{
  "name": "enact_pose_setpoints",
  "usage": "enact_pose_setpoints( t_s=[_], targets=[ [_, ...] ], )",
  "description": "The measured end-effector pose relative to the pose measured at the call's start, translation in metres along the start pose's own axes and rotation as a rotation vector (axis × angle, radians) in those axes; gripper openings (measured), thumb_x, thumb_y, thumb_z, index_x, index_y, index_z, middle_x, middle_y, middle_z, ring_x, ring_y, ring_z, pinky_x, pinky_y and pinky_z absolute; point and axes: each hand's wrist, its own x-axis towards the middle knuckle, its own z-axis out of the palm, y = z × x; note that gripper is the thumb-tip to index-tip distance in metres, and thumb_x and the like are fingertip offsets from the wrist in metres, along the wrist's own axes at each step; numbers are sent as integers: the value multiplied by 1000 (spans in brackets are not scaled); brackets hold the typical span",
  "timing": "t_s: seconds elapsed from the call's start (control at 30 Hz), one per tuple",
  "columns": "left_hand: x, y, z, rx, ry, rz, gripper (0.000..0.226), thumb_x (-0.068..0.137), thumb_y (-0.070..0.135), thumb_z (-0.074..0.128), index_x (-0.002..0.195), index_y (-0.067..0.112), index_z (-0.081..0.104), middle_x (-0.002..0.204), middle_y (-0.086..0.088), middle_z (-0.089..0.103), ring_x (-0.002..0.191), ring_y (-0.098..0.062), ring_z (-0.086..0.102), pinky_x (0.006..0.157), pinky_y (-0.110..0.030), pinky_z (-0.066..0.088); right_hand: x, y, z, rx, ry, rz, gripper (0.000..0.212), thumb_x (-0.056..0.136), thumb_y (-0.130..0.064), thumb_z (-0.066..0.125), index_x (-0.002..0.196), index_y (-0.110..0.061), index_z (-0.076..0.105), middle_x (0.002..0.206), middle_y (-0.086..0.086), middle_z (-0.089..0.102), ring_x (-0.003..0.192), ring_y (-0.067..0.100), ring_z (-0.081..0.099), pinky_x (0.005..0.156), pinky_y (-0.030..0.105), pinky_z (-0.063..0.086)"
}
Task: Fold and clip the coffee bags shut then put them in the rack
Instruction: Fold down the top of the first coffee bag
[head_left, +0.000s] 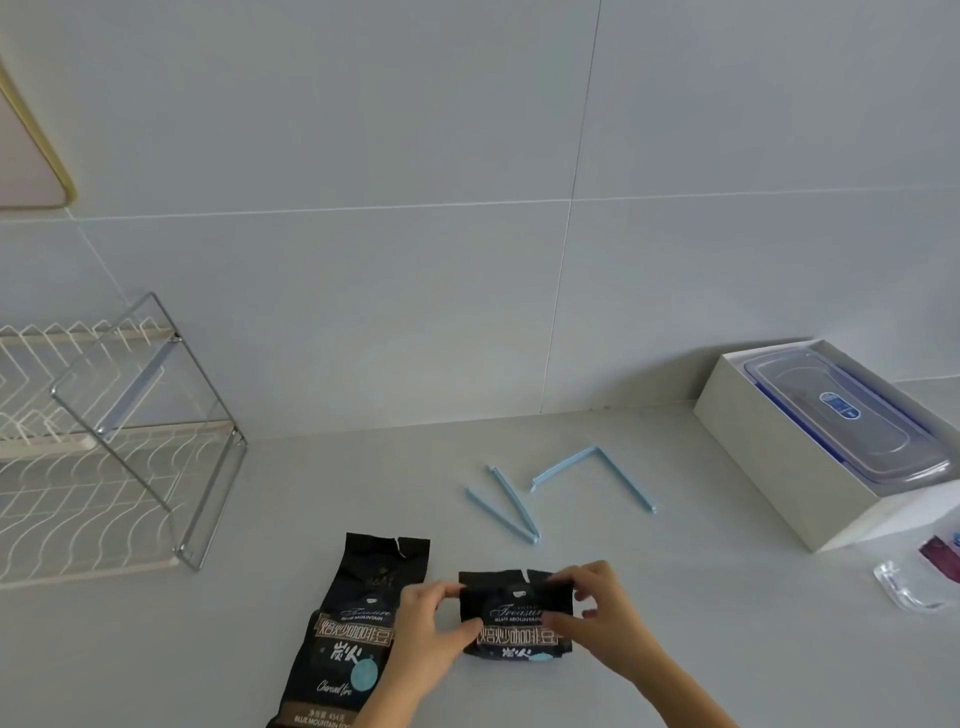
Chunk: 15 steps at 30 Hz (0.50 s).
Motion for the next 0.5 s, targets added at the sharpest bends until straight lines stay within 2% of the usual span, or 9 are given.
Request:
enact_pose_setpoints(
  t_s=[0.07, 0.13, 0.2, 0.27, 0.33, 0.4, 0.5],
  targets=[
    [0, -8, 0, -12, 3, -7, 31, 76, 13, 73, 84, 36, 56, 114, 1, 42, 110, -13, 45, 106, -30, 31, 1, 2, 0, 8, 8, 24, 31, 70, -17, 79, 81, -39, 60, 105, -6, 48, 98, 8, 51, 74, 19, 43],
    [1, -12, 0, -53, 19, 30, 19, 77, 13, 72, 83, 28, 61, 114, 6, 50, 112, -9, 47, 105, -30, 32, 0, 2, 2, 16, 33, -10, 28, 70, -14, 79, 75, -36, 62, 104, -10, 56, 98, 8, 56, 79, 26, 47],
    [1, -12, 0, -92, 13, 64, 8, 81, 13, 68, 83, 20, 64, 107, 13, 61, 108, -6, 54, 101, -32, 38, -1, -1, 2, 18, 48, -42, 22, 73, -11, 76, 74, -31, 64, 94, -8, 66, 92, 12, 62, 84, 33, 51],
    [-1, -11, 1, -118, 35, 114, 6, 84, 14, 65, 86, 19, 66, 93, 7, 69, 96, -7, 61, 97, -38, 45, -1, -5, 2, 36, 65, -49, 17, 77, -13, 73, 68, -25, 64, 78, -4, 68, 84, 17, 63, 83, 36, 53],
    [-4, -10, 3, -155, 119, 175, 11, 85, 11, 63, 89, 21, 66, 88, 1, 71, 89, -11, 64, 92, -41, 50, -1, -7, 2, 28, 81, -58, 21, 81, -20, 70, 63, -28, 62, 71, -5, 66, 82, 17, 62, 83, 33, 51],
    [-6, -10, 4, -198, 153, 171, 12, 86, 10, 62, 91, 21, 65, 92, 2, 71, 91, -13, 65, 91, -44, 51, 0, -9, 5, 19, 60, -58, 19, 84, -24, 67, 65, -24, 63, 72, -8, 66, 82, 13, 61, 83, 28, 48],
    [-2, -15, 4, -158, 45, 26, 27, 85, 16, 63, 112, 17, 59, 112, 1, 64, 110, -14, 56, 104, -44, 41, 0, -12, 10, 0, 7, -47, 25, 87, -25, 64, 62, -22, 61, 66, -10, 64, 67, -4, 56, 70, 14, 43]
  ],
)
